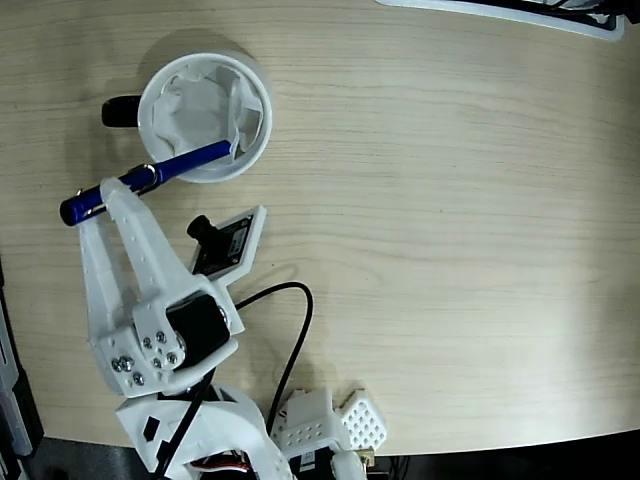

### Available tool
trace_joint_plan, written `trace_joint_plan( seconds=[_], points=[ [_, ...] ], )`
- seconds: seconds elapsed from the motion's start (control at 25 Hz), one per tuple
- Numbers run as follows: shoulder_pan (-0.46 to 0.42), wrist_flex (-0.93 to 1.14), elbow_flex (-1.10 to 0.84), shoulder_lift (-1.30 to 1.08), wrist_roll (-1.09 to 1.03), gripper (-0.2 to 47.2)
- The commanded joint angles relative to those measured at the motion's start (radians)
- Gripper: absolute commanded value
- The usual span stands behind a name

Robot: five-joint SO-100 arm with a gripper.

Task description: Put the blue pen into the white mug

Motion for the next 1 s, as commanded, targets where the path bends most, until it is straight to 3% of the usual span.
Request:
trace_joint_plan(
  seconds=[0.0,0.12,0.28,0.36,0.48,0.56,0.6,0.8,0.96],
  points=[
    [0.014,-0.041,0.031,0.037,-0.018,0.1],
    [0.015,-0.058,0.049,0.035,-0.023,14.8],
    [0.020,-0.069,0.049,0.035,-0.026,20.9],
    [0.021,-0.074,0.051,0.035,-0.029,21.0],
    [0.023,-0.074,0.051,0.043,-0.067,19.3],
    [0.020,-0.074,0.058,0.074,-0.138,11.3],
    [0.015,-0.074,0.067,0.095,-0.196,1.3],
    [0.025,-0.069,0.198,0.287,-0.494,0.0],
    [0.072,-0.052,0.344,0.466,-0.865,0.0]
  ],
)
